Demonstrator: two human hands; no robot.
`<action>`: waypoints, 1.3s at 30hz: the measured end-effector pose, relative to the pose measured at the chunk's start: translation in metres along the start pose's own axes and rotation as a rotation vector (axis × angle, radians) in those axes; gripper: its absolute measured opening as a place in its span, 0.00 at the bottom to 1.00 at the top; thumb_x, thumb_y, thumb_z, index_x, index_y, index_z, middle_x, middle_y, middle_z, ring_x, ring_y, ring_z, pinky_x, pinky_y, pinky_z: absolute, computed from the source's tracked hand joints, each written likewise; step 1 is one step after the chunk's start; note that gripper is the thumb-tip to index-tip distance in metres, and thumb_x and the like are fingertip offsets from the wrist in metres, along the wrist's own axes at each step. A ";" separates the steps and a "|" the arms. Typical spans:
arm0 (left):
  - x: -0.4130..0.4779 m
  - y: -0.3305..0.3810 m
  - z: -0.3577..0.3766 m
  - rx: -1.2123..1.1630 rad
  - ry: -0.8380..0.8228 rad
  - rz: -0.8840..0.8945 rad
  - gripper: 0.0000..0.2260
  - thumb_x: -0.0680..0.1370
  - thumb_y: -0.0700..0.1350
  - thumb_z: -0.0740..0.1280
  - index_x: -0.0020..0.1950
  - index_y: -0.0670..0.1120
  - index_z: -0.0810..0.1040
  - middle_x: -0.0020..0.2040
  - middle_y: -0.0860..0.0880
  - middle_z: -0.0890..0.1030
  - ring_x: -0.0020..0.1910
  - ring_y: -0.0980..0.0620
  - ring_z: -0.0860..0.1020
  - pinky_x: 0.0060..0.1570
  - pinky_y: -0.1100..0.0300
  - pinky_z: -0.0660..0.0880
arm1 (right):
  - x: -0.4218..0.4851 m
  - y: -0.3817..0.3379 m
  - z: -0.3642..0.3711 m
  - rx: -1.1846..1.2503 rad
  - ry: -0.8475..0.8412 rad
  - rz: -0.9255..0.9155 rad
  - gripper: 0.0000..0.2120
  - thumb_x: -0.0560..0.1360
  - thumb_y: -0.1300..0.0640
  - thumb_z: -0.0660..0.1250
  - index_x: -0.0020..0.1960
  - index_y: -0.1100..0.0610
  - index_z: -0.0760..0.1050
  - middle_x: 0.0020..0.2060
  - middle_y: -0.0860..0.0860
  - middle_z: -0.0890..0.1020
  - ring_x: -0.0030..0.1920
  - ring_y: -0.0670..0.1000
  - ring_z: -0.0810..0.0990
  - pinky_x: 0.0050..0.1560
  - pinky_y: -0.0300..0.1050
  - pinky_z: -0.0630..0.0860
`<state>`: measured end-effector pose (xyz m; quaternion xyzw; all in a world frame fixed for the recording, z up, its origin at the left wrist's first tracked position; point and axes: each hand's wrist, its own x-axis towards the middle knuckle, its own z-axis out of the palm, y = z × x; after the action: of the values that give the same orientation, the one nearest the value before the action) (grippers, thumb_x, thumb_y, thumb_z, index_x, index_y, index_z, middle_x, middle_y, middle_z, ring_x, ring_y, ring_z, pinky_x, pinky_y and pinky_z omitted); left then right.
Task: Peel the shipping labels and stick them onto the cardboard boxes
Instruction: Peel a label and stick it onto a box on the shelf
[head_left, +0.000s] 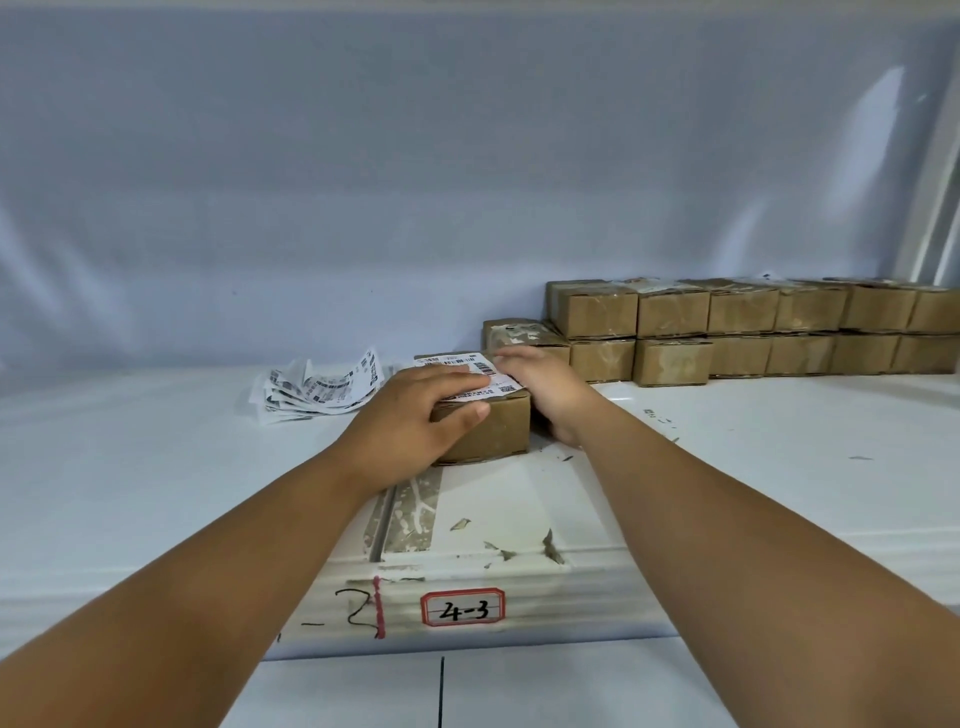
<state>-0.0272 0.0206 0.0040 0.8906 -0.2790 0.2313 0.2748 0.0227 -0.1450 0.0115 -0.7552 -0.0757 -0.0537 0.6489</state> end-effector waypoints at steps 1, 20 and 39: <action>0.001 -0.002 0.001 0.034 0.000 0.014 0.16 0.78 0.55 0.62 0.65 0.55 0.74 0.67 0.54 0.73 0.67 0.58 0.66 0.65 0.69 0.56 | -0.001 -0.001 0.000 -0.016 -0.002 -0.005 0.16 0.76 0.57 0.66 0.64 0.55 0.75 0.60 0.54 0.79 0.59 0.53 0.78 0.62 0.46 0.72; 0.008 -0.019 0.003 0.058 0.003 -0.072 0.17 0.80 0.45 0.62 0.69 0.54 0.71 0.70 0.50 0.68 0.70 0.54 0.63 0.64 0.69 0.54 | 0.006 -0.006 -0.009 -0.736 0.430 -0.208 0.21 0.76 0.59 0.63 0.69 0.52 0.70 0.68 0.55 0.66 0.66 0.55 0.66 0.61 0.44 0.67; 0.010 -0.017 0.003 0.047 0.197 -0.098 0.12 0.78 0.48 0.65 0.60 0.49 0.79 0.60 0.51 0.76 0.61 0.56 0.72 0.54 0.76 0.57 | 0.031 0.002 0.008 -0.973 0.417 -0.074 0.23 0.76 0.47 0.66 0.67 0.55 0.67 0.65 0.59 0.61 0.67 0.62 0.58 0.59 0.53 0.71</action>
<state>-0.0083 0.0269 0.0016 0.8823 -0.2013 0.3104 0.2909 0.0535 -0.1360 0.0138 -0.9391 0.0619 -0.2546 0.2222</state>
